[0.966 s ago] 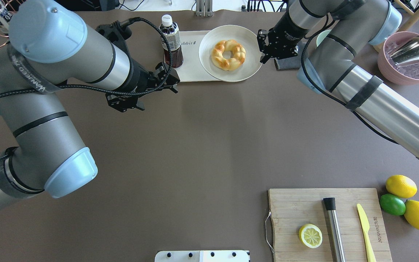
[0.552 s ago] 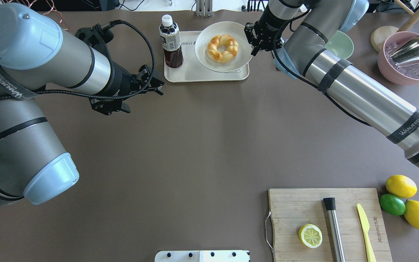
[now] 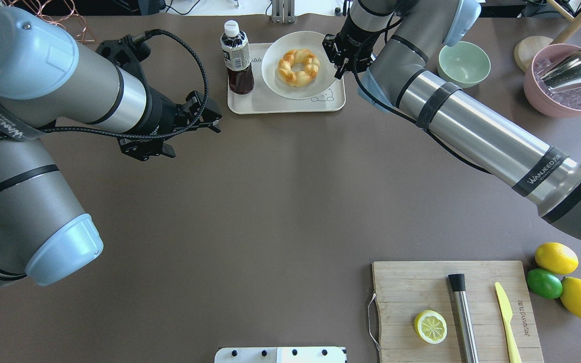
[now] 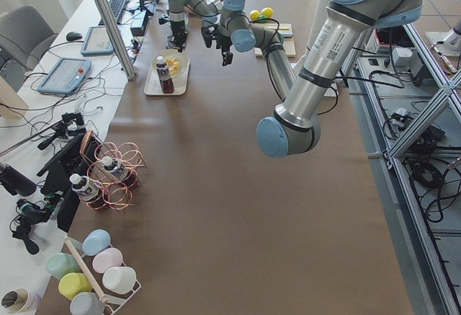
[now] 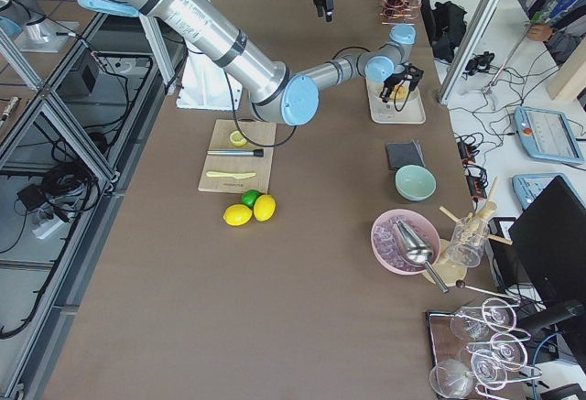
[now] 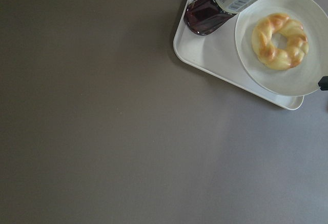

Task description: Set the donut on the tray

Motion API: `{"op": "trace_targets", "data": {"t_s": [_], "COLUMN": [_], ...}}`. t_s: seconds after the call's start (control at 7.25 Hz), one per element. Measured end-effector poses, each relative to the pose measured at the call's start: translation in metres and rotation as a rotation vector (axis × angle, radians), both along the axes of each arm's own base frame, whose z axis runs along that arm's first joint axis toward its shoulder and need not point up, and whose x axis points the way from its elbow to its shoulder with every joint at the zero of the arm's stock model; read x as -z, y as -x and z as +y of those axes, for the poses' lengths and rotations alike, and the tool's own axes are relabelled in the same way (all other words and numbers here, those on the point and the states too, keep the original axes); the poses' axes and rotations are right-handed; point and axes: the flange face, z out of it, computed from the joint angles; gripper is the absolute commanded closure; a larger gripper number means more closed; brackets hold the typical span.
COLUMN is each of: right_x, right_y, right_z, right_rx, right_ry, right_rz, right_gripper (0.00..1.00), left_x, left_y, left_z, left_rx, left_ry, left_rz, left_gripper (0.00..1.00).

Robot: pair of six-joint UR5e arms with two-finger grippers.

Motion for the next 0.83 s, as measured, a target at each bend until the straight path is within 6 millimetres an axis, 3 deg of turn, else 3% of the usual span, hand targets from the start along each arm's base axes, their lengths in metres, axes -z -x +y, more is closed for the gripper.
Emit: {"op": "trace_targets", "data": {"t_s": [0.28,0.69,0.83], "right_x": [0.004,-0.004,-0.005], "right_y": [0.015,0.023,0.024], "right_z": [0.005,-0.004,-0.007], "right_rx": [-0.058,-0.122,-0.15], "right_ry": [0.036,0.051,0.063], "right_rz": [0.017,0.016,0.014], "right_gripper": [1.0,1.0,0.24], "left_x": [-0.004,-0.006,-0.007], "left_y": [-0.003,-0.004,-0.004], "left_z": [-0.004,-0.006,-0.007], "left_rx": [0.0,0.001,0.002], "left_ry": [0.004,0.006,0.006], "left_rz": [-0.011,-0.017,-0.017], "left_gripper": [0.02,0.03,0.03]}}
